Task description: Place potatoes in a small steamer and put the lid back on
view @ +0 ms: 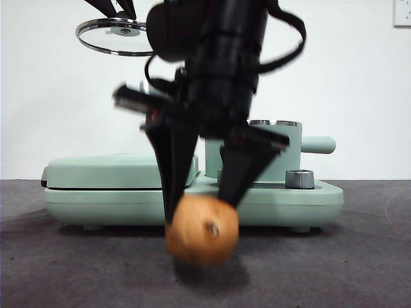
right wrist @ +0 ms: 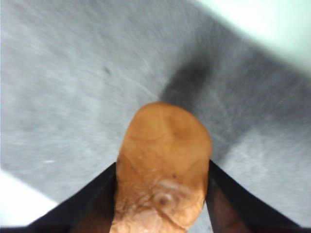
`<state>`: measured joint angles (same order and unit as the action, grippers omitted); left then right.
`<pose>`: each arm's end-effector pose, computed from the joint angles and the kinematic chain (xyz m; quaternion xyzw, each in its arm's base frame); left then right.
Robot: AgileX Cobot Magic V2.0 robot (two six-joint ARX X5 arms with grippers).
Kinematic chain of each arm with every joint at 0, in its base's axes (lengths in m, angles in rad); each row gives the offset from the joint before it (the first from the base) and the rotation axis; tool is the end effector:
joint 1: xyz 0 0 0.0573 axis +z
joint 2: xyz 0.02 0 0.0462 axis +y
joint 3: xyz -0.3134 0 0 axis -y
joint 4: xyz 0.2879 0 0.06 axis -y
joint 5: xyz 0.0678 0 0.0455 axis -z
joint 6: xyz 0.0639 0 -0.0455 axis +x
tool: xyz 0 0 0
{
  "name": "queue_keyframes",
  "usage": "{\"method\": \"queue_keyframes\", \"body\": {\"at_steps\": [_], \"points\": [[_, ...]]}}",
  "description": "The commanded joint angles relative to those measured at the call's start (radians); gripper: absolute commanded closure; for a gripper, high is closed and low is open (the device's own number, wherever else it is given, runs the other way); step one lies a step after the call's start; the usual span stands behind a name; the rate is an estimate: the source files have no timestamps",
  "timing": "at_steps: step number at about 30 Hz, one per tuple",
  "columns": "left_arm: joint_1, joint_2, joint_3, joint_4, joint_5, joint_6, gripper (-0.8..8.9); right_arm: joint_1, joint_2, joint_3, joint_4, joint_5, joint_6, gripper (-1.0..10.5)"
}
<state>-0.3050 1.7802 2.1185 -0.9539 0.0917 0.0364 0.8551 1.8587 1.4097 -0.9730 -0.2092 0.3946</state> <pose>0.4219 -0.1389 0.4863 0.0492 0.2978 -0.1932 0.9336 0.2614 0.3209 0.2042 -0.0751 0.6822 0.2557 0.6809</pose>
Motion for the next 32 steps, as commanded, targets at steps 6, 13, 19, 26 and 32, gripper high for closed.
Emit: {"method": "queue_keyframes", "body": {"at_steps": [6,13,19,26,32], "points": [[-0.002,0.004,0.033,0.010,0.004,-0.002,7.96,-0.106,0.014,0.319,-0.186,0.065,-0.138,8.3],[-0.002,0.004,0.033,0.004,0.004,0.000,7.96,-0.229,0.032,0.550,-0.217,0.106,-0.198,8.3],[-0.002,0.004,0.033,0.002,0.004,-0.001,7.96,-0.328,0.115,0.694,-0.194,0.108,-0.228,8.3],[-0.003,0.004,0.033,0.001,0.004,-0.001,7.96,-0.408,0.231,0.764,-0.167,0.104,-0.236,8.3],[-0.003,0.004,0.033,0.002,0.004,-0.002,7.96,-0.437,0.292,0.764,-0.177,0.063,-0.238,8.3]]}}
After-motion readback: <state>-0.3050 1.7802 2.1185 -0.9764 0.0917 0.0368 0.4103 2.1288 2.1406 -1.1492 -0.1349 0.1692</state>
